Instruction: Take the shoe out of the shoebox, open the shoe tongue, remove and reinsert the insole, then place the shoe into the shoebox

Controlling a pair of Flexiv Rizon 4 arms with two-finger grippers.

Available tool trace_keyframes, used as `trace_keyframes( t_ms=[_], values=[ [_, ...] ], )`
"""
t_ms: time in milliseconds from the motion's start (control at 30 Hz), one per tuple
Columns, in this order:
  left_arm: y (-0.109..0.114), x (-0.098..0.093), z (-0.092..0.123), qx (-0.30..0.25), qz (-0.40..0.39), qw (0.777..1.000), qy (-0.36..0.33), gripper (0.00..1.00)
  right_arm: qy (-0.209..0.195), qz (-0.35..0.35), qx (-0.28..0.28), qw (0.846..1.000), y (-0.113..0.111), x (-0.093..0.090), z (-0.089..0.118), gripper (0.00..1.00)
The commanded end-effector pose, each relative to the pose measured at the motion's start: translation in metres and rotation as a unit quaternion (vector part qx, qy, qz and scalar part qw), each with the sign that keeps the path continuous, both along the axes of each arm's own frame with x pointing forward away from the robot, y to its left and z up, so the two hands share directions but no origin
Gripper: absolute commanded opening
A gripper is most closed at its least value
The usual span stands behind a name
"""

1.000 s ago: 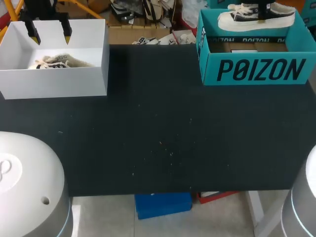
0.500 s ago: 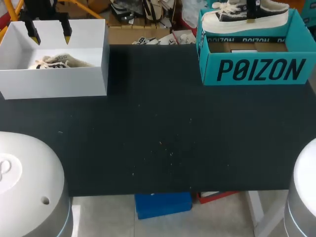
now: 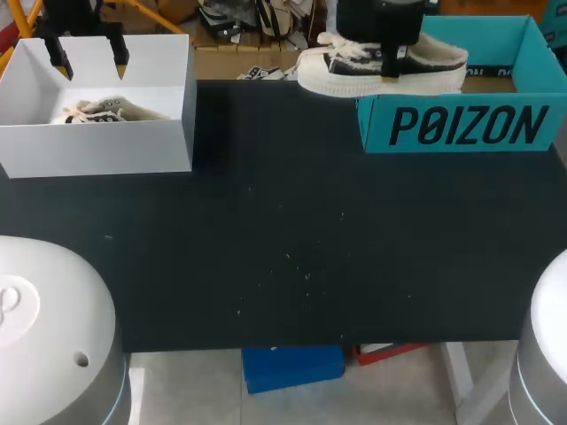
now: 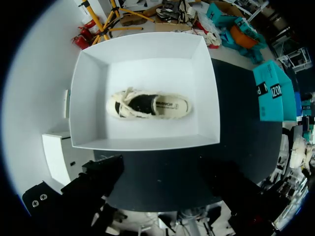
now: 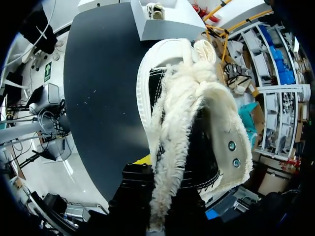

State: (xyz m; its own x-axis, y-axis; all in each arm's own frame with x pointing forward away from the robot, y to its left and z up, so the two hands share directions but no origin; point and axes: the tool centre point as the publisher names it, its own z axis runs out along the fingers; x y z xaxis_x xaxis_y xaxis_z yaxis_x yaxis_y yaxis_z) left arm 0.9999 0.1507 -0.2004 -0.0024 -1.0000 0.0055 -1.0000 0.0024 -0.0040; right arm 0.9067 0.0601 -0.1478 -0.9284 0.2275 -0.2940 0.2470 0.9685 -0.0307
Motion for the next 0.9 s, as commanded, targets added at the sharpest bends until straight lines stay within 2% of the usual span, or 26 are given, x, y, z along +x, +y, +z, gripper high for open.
trace_keyframes(
  t_ms=[33, 267, 467, 633, 900],
  values=[
    [0.0, 0.0, 0.0, 0.001, 0.0, 1.0, 0.001, 1.0, -0.115, 0.001, -0.037, 0.993, 0.038, -0.031, -0.028, 0.0],
    [0.0, 0.0, 0.0, 0.001, 0.0, 1.0, 0.001, 1.0, -0.111, -0.004, -0.03, 0.993, 0.077, -0.05, -0.07, 0.0],
    [0.0, 0.0, 0.0, 0.001, 0.0, 1.0, 0.001, 1.0, -0.101, -0.01, -0.013, 0.995, 0.102, -0.06, -0.118, 0.0],
    [0.0, 0.0, 0.0, 0.001, 0.0, 1.0, 0.001, 1.0, -0.093, -0.009, 0.0, 0.996, 0.114, -0.065, -0.157, 0.0],
    [0.0, 0.0, 0.0, 0.001, 0.0, 1.0, 0.001, 1.0, -0.107, 0.02, 0.021, 0.994, 0.124, -0.068, -0.198, 0.0]
  ],
)
